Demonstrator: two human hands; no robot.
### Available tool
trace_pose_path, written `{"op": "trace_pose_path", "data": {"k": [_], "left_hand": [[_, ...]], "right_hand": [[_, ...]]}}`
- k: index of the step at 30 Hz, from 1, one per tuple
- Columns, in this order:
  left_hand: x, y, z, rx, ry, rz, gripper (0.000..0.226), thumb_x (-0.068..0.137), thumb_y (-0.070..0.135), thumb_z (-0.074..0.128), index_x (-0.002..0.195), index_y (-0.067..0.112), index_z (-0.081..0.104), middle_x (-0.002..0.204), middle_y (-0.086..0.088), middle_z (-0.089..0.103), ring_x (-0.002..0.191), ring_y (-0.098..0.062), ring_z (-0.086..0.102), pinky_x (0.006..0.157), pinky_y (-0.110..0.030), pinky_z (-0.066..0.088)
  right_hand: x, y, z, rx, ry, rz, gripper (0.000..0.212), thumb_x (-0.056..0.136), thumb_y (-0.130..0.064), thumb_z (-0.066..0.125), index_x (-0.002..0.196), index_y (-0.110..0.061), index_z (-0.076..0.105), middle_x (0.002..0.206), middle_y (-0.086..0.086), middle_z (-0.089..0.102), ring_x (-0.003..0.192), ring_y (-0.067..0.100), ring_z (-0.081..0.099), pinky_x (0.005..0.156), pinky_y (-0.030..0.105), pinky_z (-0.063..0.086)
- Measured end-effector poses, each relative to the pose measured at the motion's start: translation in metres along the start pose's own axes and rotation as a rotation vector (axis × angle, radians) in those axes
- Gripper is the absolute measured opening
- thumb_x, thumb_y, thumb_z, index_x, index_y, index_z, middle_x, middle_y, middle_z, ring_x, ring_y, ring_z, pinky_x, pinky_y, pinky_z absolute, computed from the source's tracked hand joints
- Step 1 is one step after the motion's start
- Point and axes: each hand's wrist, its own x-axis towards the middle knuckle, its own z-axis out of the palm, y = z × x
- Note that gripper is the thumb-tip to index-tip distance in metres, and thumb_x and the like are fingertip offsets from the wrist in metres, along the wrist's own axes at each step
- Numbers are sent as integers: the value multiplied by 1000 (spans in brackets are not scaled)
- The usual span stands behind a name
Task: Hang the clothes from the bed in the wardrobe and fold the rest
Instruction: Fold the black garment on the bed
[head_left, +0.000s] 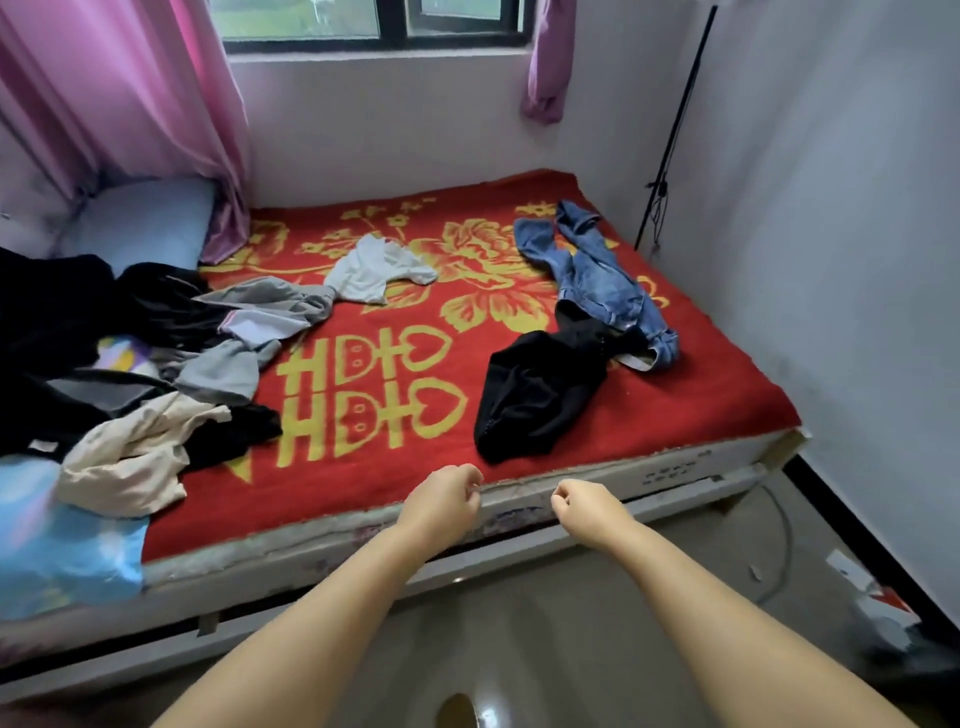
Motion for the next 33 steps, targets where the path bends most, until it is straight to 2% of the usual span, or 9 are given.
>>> {"op": "trace_pose_path", "data": {"k": [3,9,12,17,21,25,28,30,33], "left_hand": [[59,-1,-15,4,-33,-2,33,97,18,41,128,17,53,109,0,61,66,-11,53,59,-27,45],[143,5,-5,-12,-125,-19,34,96,15,41,127,15,54,91,0,64,53,-12,50,48,-26,38],[187,6,10,-6,-178,-54,33,96,16,41,127,16,54,95,0,66,57,-11,50,51,-26,38],[274,10,30,-33,-182,-143,33,96,18,40,125,17,55,100,1,63,58,-8,49,49,-25,34],[355,21,48,-31,-187,-192,33,94,19,40,122,19,57,110,-1,64,88,-18,61,64,-28,42],[413,18,79,-45,-213,-271,33,94,20,42,124,18,57,117,-2,60,100,-21,59,77,-31,48],[441,-2,100,32,-179,-353,41,96,27,45,136,17,45,131,-5,48,118,-23,48,90,-38,46],[457,-20,115,90,-167,-411,57,96,35,48,145,14,29,145,-6,36,131,-25,37,99,-39,41],[469,-45,135,92,-295,-497,77,93,45,52,151,12,12,157,-8,16,144,-24,19,108,-42,33]], "right_hand": [[49,3,-16,5,-11,67,23,97,-26,33,90,-15,51,95,3,61,79,21,54,64,31,41],[120,28,-39,13,-50,148,24,97,-27,33,95,-16,55,92,1,61,72,18,52,61,29,39],[166,49,-50,37,-84,168,23,96,-24,33,95,-17,55,90,0,59,70,18,50,60,29,39],[255,86,-81,5,-147,184,20,94,-24,35,89,-18,54,97,2,63,82,22,55,69,29,42],[338,118,-112,-25,-179,172,20,94,-26,38,90,-17,56,108,8,65,92,26,57,77,31,43],[413,142,-123,-43,-206,195,21,95,-24,41,103,-15,58,120,14,61,110,32,56,88,34,42],[458,147,-120,66,-73,260,45,97,-27,48,136,-7,40,135,20,47,124,36,46,99,38,37],[486,149,-114,161,46,303,61,95,-29,54,144,-4,28,140,22,39,129,37,40,103,40,34],[515,152,-98,303,75,356,79,90,-30,62,148,0,17,147,23,33,136,35,33,109,37,27]]}}
